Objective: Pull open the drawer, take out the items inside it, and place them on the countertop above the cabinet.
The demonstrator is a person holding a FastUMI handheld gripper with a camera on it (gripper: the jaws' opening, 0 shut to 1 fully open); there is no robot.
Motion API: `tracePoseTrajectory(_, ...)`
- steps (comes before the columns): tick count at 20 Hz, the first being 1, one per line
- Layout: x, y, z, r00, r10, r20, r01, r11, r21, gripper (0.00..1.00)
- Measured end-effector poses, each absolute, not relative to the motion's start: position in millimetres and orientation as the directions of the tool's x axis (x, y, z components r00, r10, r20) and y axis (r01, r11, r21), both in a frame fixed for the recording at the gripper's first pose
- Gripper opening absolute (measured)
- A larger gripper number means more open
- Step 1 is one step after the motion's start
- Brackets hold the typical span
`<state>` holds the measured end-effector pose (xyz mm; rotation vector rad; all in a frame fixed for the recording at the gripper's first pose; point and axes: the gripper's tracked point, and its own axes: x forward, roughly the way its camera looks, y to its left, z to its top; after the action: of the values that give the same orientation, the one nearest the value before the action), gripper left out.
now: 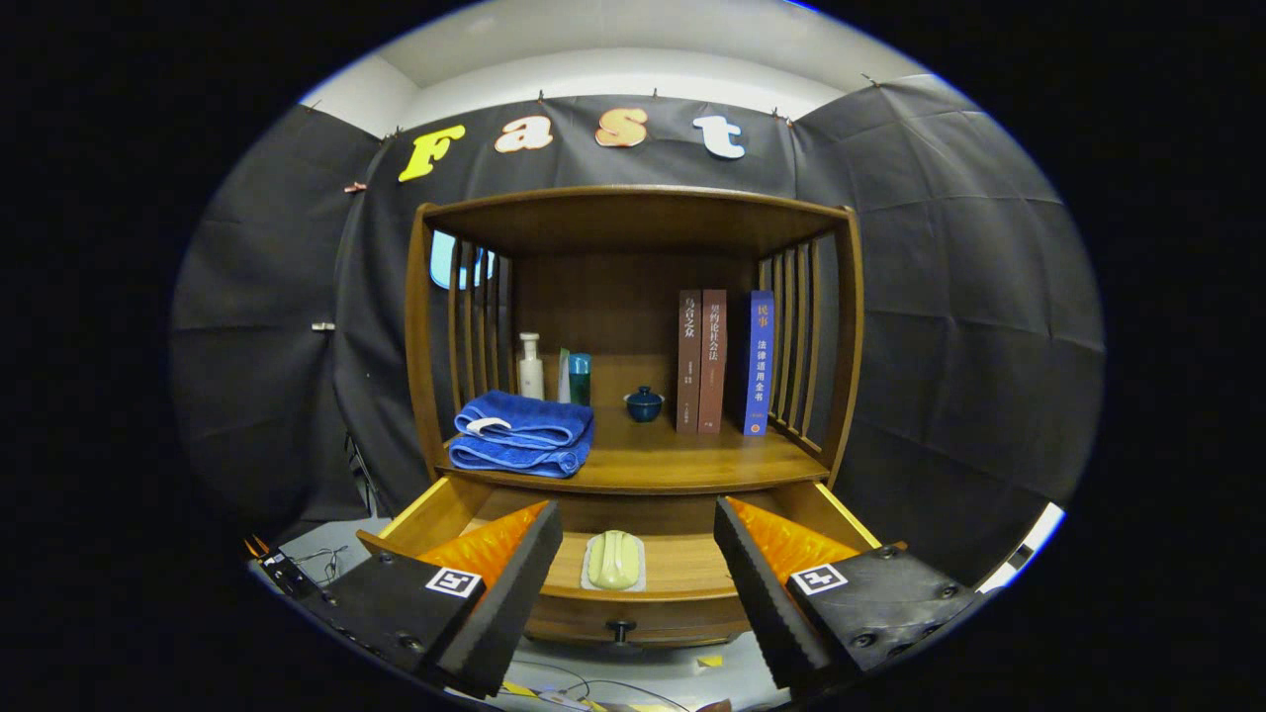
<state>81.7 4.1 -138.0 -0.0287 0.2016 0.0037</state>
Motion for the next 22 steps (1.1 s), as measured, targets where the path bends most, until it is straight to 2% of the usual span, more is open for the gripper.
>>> tracePoseTrajectory(6, 141.7, 21.9, -176.2, 0.876, 0.021, -0.482, -0.038, 0.999, -0.025, 0.99)
tracePoseTrajectory(10, 171.4, 25.9, -212.4, 0.779, 0.049, -0.625, -0.046, 0.999, 0.021, 0.99)
tracePoseTrajectory(15, 197.6, 7.2, -258.5, 0.706, -0.039, -0.708, 0.052, 0.999, -0.003, 0.99)
tracePoseTrajectory(22, 213.1, 17.5, -309.6, 0.6, -0.063, -0.798, 0.037, 0.998, -0.051, 0.97)
